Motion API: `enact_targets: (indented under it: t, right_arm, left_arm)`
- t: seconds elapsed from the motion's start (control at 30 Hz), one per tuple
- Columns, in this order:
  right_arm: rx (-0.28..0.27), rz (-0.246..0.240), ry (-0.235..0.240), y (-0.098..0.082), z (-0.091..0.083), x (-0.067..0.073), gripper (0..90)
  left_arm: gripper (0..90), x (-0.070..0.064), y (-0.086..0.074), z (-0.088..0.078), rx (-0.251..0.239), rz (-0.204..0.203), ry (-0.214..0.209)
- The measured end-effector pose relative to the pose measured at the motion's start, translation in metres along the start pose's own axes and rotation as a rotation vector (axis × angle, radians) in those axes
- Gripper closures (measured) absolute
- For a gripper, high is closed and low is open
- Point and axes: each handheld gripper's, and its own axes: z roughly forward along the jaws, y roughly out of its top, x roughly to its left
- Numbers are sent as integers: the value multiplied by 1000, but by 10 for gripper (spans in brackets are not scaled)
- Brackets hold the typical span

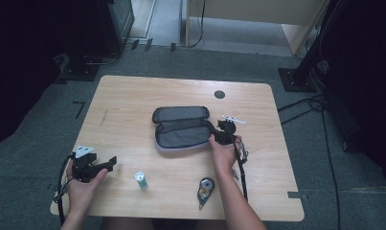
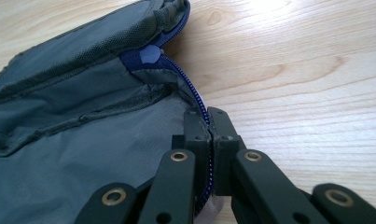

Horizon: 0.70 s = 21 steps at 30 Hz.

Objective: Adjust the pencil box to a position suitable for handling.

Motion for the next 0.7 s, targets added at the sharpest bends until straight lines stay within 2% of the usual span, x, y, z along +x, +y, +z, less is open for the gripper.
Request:
enact_targets:
  t: [0.1, 0.17, 0.2, 0.23, 0.27, 0.3, 0.33, 0.37, 0.4, 0.43, 0.53, 0.67, 0.7]
  right_arm:
    - [-11, -38, 25, -1, -6, 0, 657]
    - [-28, -78, 30, 0, -13, 0, 585]
    - [-39, -98, 54, 0, -17, 1, 558]
    - [-46, -131, 62, 1, -22, 1, 541]
    - [-46, -131, 62, 1, -22, 1, 541]
    - [-55, -193, 80, 2, -32, 2, 499]
    - [-55, -216, 87, 2, -38, 2, 490]
    - [-66, -230, 89, 1, -43, 0, 482]
    - [-66, -230, 89, 1, -43, 0, 482]
    - [-82, -236, 127, -1, -53, -7, 455]
    - [-82, -249, 143, -6, -63, -19, 414]
    - [-59, -309, 135, -15, -69, -33, 390]
    - [-59, -309, 135, -15, -69, -33, 390]
  left_arm:
    - [164, -1, -7, -3, 10, 9, 14]
    - [159, -2, -10, -4, 18, 27, 25]
    - [159, -3, -12, -4, 26, 36, 32]
    - [156, -3, -12, -4, 26, 36, 32]
    - [156, -3, -14, -4, 25, 53, 40]
    - [153, -6, -16, -5, 34, 86, 63]
    - [149, -6, -16, -5, 34, 86, 63]
    - [143, -8, -18, -4, 38, 121, 78]
    - [142, -8, -18, -4, 38, 121, 78]
    - [139, -11, -21, -4, 23, 140, 90]
    - [133, -11, -23, -4, 8, 137, 90]
    - [100, -11, -23, -3, 10, 144, 80]
    - [96, -11, -23, -3, 10, 144, 80]
